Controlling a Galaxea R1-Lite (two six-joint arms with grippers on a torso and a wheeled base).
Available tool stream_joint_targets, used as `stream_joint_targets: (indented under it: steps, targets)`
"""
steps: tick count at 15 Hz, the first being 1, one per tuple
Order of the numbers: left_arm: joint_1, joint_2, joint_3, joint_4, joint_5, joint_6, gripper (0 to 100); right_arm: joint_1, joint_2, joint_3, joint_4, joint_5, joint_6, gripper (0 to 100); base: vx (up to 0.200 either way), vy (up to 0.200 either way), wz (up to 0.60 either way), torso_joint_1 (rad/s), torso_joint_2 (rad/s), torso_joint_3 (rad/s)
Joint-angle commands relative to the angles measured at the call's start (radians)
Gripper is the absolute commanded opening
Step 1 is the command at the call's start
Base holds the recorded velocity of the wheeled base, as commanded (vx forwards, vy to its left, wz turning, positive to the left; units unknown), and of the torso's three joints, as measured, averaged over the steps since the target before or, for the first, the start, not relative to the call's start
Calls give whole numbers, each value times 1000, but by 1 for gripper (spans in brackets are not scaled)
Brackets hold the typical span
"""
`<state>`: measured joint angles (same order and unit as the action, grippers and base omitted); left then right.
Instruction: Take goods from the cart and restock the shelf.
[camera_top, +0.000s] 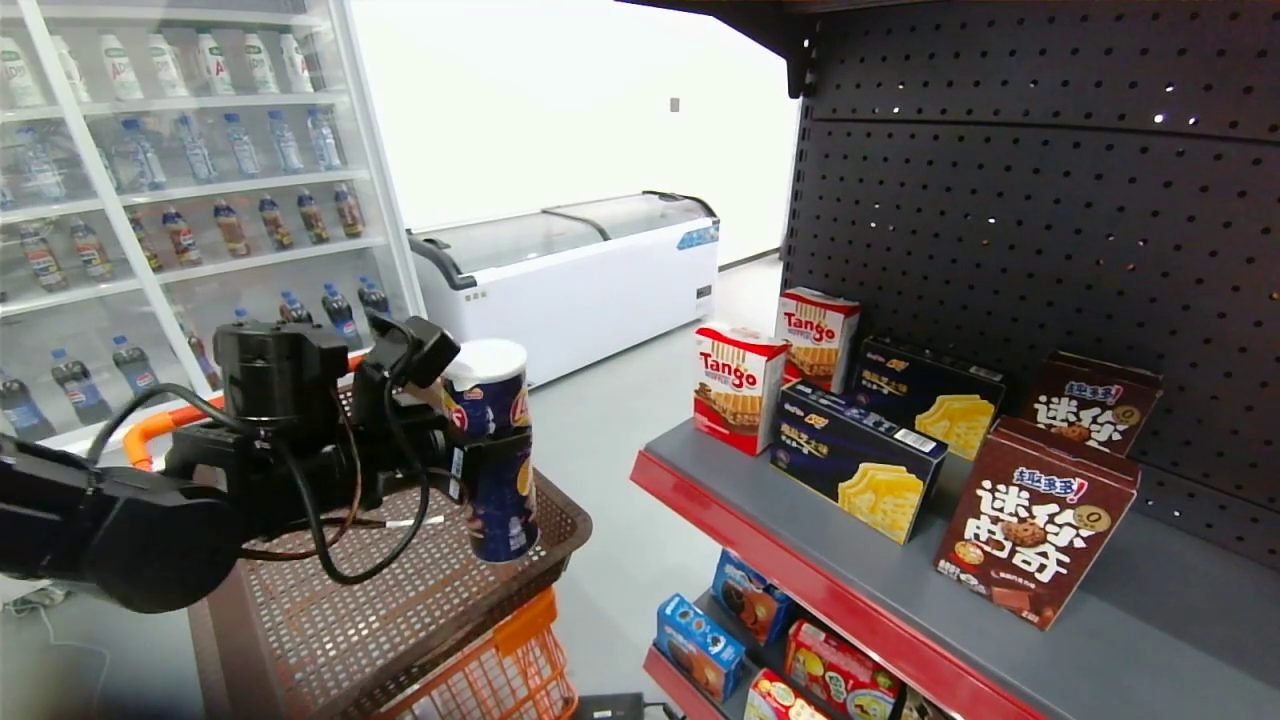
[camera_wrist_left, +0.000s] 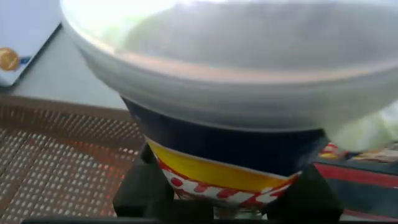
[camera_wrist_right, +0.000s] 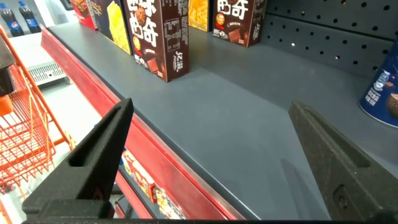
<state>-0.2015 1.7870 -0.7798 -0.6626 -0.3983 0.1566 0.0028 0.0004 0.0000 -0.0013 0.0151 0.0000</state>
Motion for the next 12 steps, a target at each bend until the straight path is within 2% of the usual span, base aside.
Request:
stream_joint_targets:
  steps: [1,2,7,8,10,12]
  targets:
    - [-33,-166,-9,20,-142,-131,0,0,0,0,0,0,0,100,0,0,0,0,0,0]
    - [-35,-198,-1,20,-186,-163,0,0,0,0,0,0,0,100,0,0,0,0,0,0]
    - [-62,-247,-9,20,-261,-166,0,0,0,0,0,0,0,100,0,0,0,0,0,0]
    - [-93,-250,-7,17,-286,-166,0,0,0,0,0,0,0,100,0,0,0,0,0,0]
    - [-98,-278,14,23,-407,-167,0,0,0,0,0,0,0,100,0,0,0,0,0,0]
    - [-101,-290,14,40,-424,-167,0,0,0,0,0,0,0,100,0,0,0,0,0,0]
